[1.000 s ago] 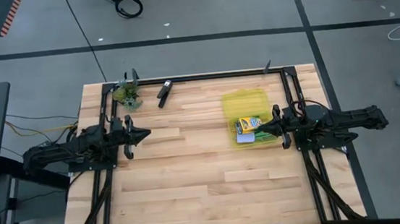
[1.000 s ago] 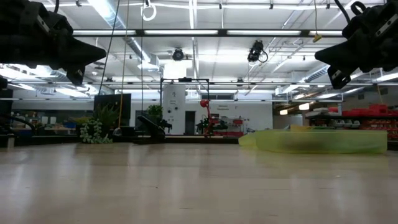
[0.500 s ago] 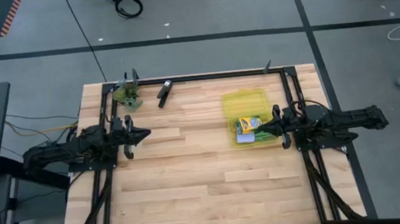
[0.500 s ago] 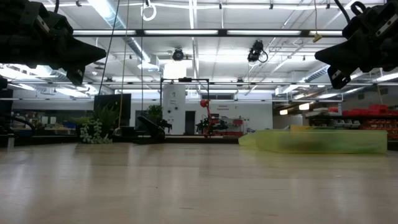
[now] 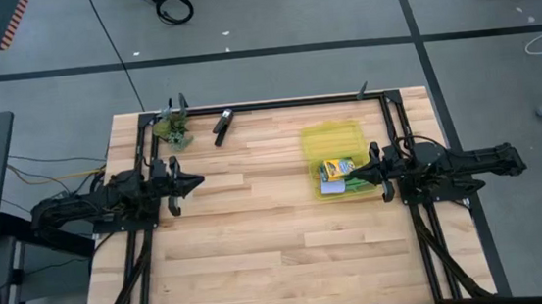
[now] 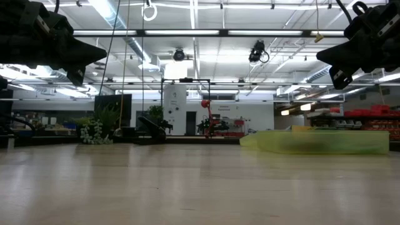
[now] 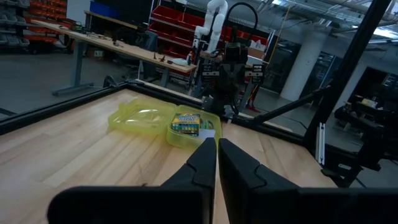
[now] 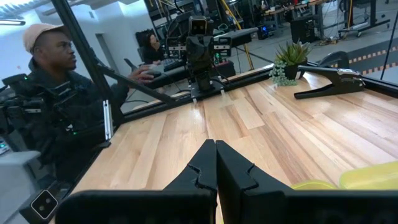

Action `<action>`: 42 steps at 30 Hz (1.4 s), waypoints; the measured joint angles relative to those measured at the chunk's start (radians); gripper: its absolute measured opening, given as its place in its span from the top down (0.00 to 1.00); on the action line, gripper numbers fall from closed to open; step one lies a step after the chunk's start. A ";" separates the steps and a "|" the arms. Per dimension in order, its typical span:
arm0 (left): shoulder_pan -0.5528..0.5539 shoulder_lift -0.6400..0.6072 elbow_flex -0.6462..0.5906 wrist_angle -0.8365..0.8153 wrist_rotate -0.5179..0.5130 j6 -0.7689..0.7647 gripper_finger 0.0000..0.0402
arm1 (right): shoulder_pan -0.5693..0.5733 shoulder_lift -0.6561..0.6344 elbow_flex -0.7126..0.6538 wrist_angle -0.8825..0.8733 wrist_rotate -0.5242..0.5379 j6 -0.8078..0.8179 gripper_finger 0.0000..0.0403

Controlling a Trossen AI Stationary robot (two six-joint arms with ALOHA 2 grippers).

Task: Pack school essentials
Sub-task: Return to Home Position

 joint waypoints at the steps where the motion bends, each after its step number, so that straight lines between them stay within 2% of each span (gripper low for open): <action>1: 0.000 0.000 0.000 0.000 0.000 0.000 0.94 | 0.000 0.000 0.000 0.000 0.000 0.000 0.98; 29: 0.000 0.000 0.000 0.000 0.000 0.000 0.91 | 0.000 0.000 0.000 0.000 0.000 0.000 0.98; 42: 0.000 0.000 0.000 0.000 0.000 0.001 0.94 | 0.000 0.000 0.000 0.000 0.000 0.000 0.98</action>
